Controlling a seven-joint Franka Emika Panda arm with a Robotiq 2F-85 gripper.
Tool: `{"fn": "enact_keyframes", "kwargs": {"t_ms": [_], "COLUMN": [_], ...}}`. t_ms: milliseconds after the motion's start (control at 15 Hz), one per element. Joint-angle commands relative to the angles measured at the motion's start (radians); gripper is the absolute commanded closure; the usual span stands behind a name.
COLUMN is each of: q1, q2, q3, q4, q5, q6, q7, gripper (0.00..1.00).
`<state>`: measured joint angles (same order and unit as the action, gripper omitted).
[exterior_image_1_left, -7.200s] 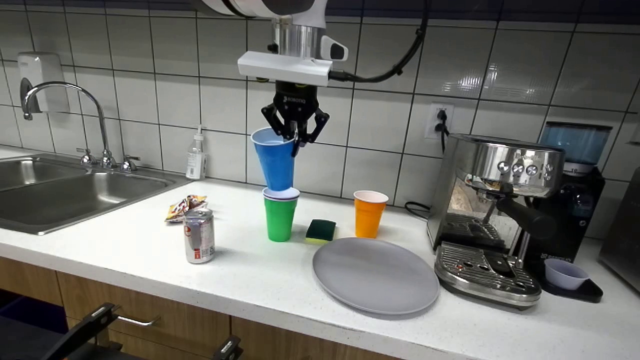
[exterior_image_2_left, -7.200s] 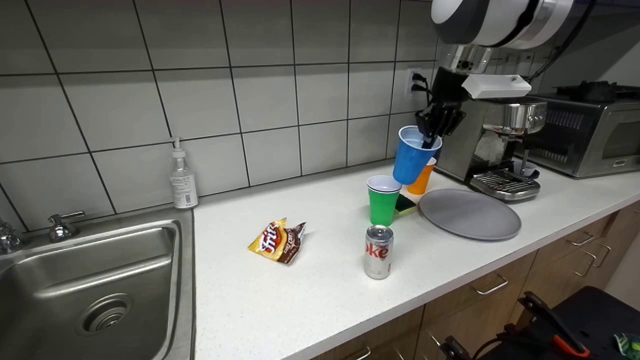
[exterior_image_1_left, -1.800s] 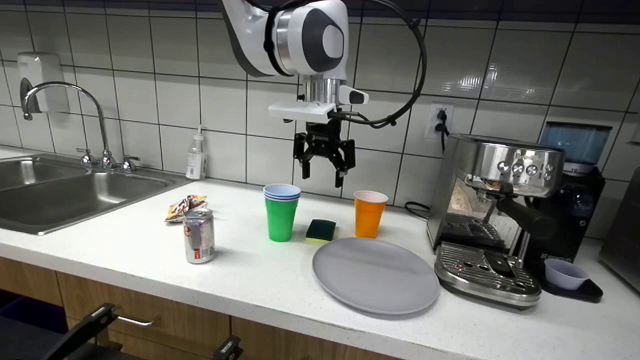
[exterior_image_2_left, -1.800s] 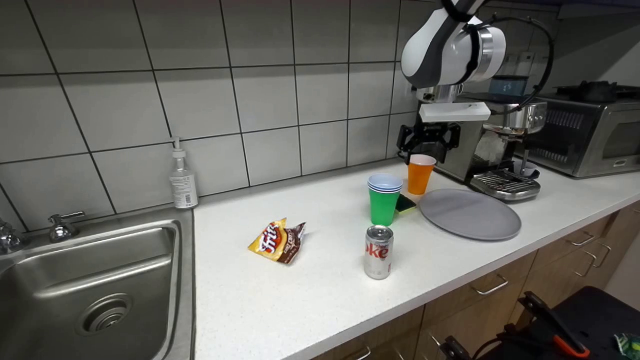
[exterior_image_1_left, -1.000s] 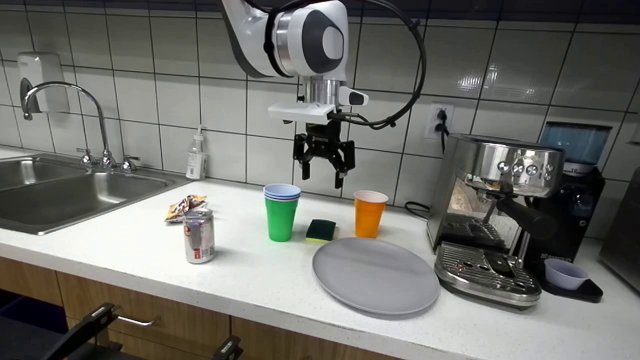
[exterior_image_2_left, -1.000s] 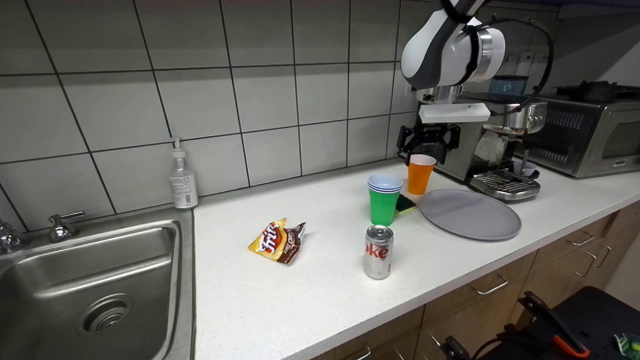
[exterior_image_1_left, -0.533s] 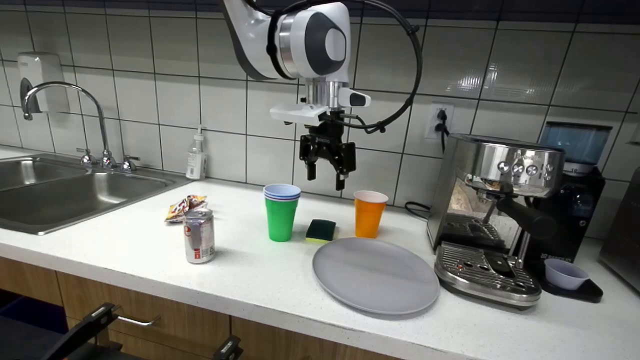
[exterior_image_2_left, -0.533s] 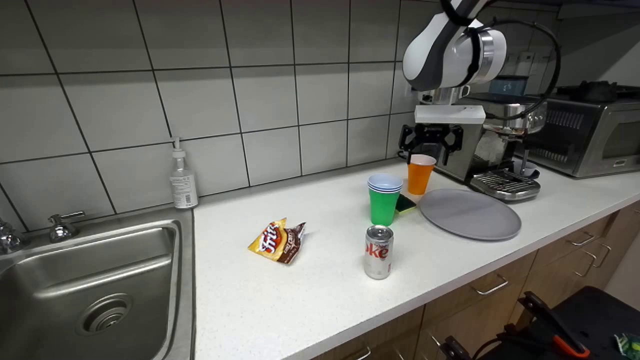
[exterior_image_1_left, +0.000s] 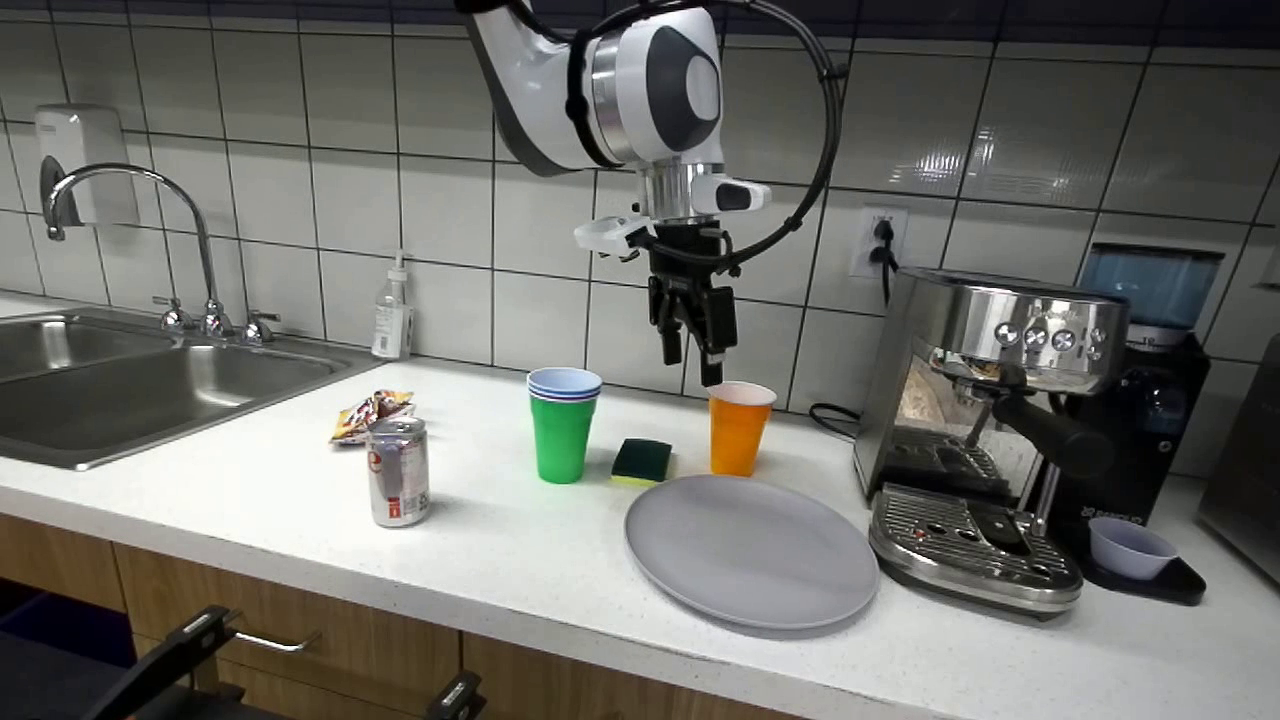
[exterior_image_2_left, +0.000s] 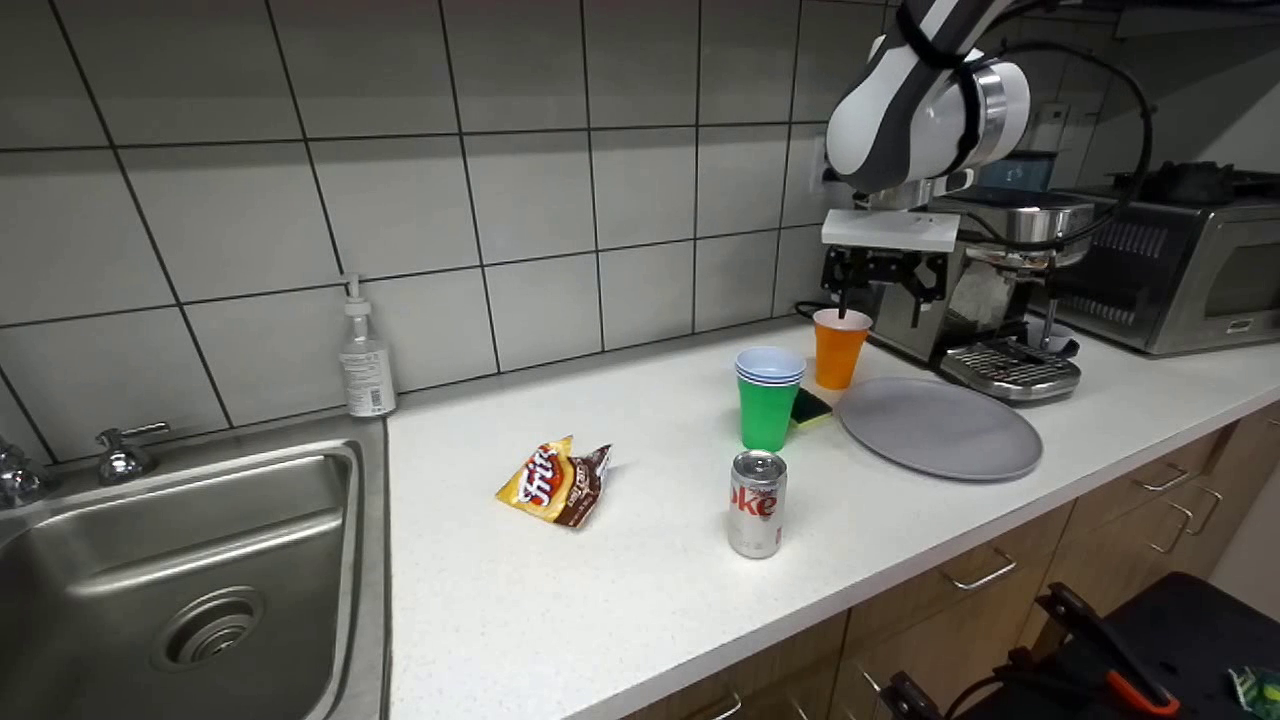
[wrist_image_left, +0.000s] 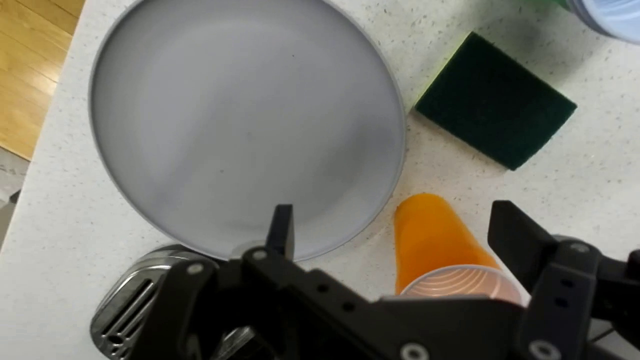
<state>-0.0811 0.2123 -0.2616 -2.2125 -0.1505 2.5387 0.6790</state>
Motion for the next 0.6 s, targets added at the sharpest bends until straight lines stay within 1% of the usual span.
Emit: {"fn": "enact_keyframes", "kwargs": {"t_ms": [0,200,533], "q1": [0.014,0.017,0.024], "q2": [0.045,0.078,0.138], "q3": [-0.028,-0.040,-0.053], "q4": [0.068,0.106,0.170], "q5": [-0.040,-0.041,-0.037], "q6": [-0.038,-0.043,-0.054], "q7": [0.157,0.236,0.326], "gripper": [0.00,0.00,0.00]}}
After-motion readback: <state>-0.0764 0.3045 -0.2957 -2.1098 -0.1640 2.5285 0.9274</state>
